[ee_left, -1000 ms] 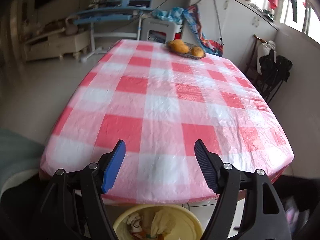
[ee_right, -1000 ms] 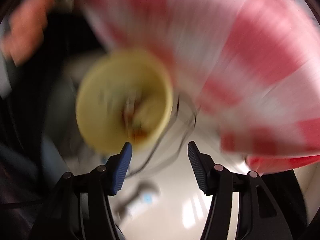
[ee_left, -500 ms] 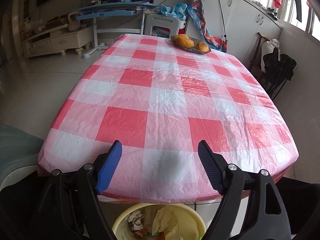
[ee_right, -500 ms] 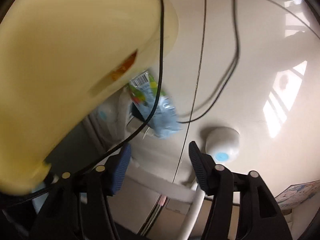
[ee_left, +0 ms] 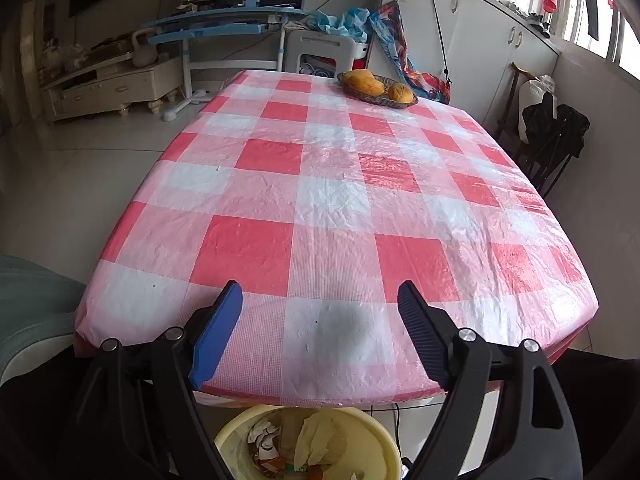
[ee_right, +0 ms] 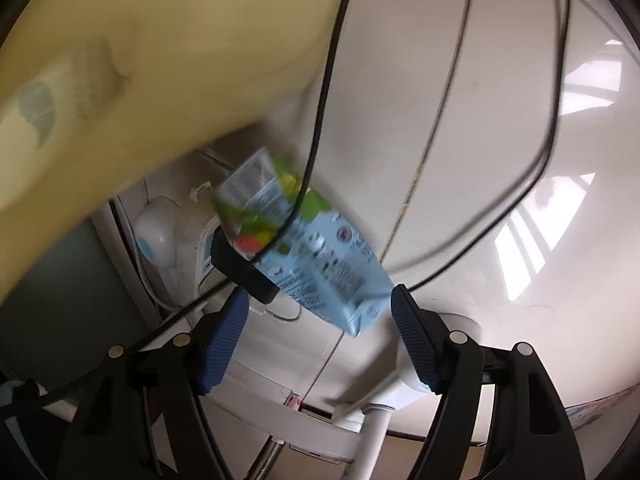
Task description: Collect trash
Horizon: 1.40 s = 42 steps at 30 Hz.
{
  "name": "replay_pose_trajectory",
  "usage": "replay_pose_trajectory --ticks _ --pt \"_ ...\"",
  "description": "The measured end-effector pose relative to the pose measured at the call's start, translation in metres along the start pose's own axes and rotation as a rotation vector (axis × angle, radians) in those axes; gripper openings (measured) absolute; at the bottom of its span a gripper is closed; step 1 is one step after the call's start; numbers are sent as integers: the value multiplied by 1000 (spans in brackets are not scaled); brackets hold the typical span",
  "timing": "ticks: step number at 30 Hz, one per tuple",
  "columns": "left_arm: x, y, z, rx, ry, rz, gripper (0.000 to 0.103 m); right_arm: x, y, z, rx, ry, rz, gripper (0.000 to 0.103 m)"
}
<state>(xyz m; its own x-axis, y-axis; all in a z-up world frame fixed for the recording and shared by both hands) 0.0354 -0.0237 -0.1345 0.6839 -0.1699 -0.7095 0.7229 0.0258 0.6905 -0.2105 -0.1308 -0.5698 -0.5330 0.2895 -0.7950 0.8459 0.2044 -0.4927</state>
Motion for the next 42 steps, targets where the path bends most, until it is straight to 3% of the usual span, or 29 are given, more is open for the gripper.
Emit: replay_pose_trajectory --ticks 4,7,11,15,21,23,26,32,37,42 --pt "0 0 2 9 0 3 79 5 5 4 21 -19 1 70" --pt "1 0 2 10 -2 4 80 14 6 -1 36 17 -13 71" --pt "1 1 3 17 3 5 80 18 11 -2 37 57 33 72" --pt "2 2 3 17 -1 5 82 25 7 -4 14 124 -20 74" --pt "3 3 4 16 -4 5 82 40 -7 16 -104 -5 -103 75" --pt "3 3 4 14 -6 6 83 45 -10 19 -63 6 -120 75" --pt "3 3 4 15 -6 6 84 43 0 5 -56 60 -70 75" --pt "5 3 7 30 1 8 86 62 -4 -3 -89 45 -105 79" --pt "5 3 7 32 1 8 88 59 -9 -1 -114 31 -156 66" --pt "5 3 8 20 -10 8 88 42 -17 9 -185 -42 -241 61"
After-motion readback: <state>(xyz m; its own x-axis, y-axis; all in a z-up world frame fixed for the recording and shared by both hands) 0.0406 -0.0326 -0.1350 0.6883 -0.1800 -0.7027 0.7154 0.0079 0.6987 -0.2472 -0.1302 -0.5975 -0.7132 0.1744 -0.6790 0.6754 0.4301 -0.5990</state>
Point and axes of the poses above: each gripper's, at about its wrist camera, not at the fingertips, and x roughly the way its jaws point, z to its right, y to its top, the point moved 7 cm from there along x, roughly the way its jaws point
